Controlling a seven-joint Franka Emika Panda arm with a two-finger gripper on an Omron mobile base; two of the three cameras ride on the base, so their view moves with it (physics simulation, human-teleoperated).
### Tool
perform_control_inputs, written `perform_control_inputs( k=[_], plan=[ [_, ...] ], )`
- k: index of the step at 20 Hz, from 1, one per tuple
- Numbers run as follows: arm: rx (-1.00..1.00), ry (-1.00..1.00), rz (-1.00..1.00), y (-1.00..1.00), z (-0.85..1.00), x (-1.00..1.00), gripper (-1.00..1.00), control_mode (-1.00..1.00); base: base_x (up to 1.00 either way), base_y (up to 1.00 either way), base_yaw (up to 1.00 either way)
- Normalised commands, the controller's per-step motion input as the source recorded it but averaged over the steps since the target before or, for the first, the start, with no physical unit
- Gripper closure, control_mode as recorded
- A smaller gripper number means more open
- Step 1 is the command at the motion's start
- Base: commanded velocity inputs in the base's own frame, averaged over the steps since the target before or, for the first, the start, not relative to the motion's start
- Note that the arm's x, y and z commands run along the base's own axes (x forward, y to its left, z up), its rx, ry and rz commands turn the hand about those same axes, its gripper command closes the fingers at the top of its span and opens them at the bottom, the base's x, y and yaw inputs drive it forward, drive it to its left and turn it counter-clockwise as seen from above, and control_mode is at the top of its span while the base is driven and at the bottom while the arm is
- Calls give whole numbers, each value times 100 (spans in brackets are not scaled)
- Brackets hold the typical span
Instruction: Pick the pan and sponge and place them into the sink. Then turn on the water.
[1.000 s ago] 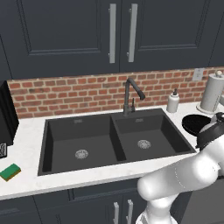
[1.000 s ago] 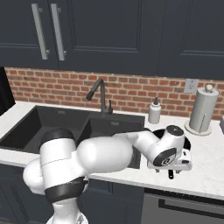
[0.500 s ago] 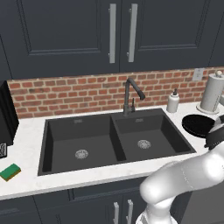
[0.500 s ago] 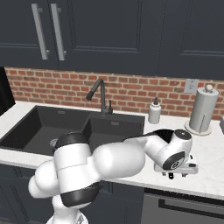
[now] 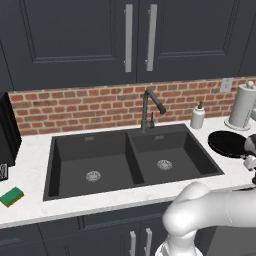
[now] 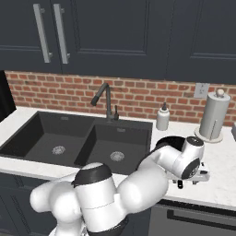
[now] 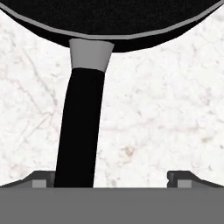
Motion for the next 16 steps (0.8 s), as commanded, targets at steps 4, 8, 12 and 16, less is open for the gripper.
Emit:
perform_control_inputs(
  k=[4, 8, 12, 16],
  plan=[
    [0, 0, 0, 0, -24, 28, -100, -100, 0, 0, 0],
    [0, 0, 2, -3, -31, 16, -100, -100, 0, 0, 0],
    [0, 0, 1, -5, -32, 12, 100, -100, 0, 0, 0],
    [0, 0, 0, -7, -28, 3, 100, -100, 0, 0, 0]
  ],
)
